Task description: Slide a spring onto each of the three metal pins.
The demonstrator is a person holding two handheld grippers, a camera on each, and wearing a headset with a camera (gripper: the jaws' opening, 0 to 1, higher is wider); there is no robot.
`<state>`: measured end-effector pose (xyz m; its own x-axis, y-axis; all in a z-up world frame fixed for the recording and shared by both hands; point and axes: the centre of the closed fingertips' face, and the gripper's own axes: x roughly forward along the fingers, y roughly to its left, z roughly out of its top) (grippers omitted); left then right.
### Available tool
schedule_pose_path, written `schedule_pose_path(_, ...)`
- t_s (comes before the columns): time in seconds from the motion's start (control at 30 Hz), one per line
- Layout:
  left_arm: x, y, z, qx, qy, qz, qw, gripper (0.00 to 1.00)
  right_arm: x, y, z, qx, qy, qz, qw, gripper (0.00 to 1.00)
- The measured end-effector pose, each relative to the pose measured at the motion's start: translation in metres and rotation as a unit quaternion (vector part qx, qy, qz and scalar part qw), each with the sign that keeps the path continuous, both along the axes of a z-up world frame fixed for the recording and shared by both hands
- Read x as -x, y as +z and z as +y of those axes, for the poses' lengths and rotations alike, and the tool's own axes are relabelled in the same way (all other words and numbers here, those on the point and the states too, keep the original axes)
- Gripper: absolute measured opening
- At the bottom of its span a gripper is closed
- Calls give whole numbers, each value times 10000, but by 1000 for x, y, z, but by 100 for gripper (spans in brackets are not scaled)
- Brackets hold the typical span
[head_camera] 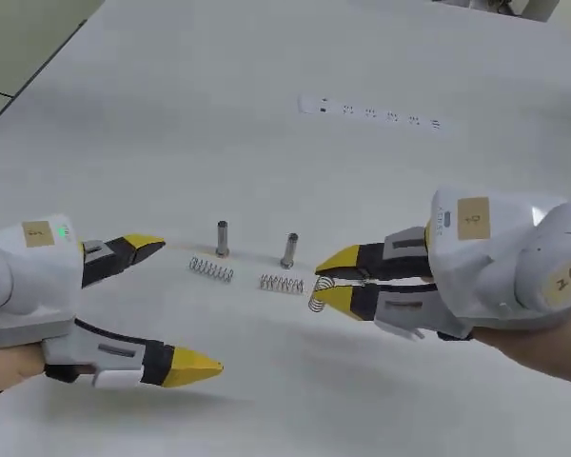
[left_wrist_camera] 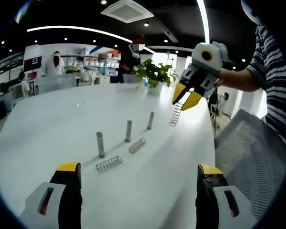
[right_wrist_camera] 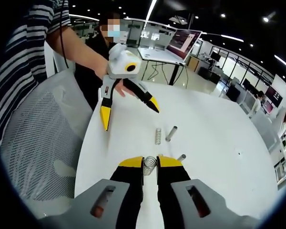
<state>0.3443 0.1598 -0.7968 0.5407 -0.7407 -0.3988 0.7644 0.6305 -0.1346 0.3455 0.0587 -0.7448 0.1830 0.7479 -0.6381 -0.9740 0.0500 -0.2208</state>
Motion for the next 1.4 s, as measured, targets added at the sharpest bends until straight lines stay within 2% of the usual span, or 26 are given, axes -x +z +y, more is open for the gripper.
schedule_pose_path(0.13,0,1,3,53,91,20,9999,98,-11,-1,-9,36,-166,-33,9998,7)
schedule_pose_path(0.6,1,1,12,37,237,-1,9997,98,-41,-1,-37,78,-717,-107,9973,7)
schedule_pose_path(0.93,3,0,16,17,281,19,9996,98,-68,3,-54,37,-1261,-269,9917,7)
schedule_pose_path(1.07,3,0,19,18,311,15,9995,98,-79,4,-60,-31,-1548,-292,9875,7)
schedule_pose_path(1.27,2,0,21,16,335,14,9994,98,-91,3,-66,-215,-1856,-113,9823,7)
schedule_pose_path(1.4,2,1,20,35,343,12,9994,98,-93,-2,-66,-178,-1940,-47,9808,7)
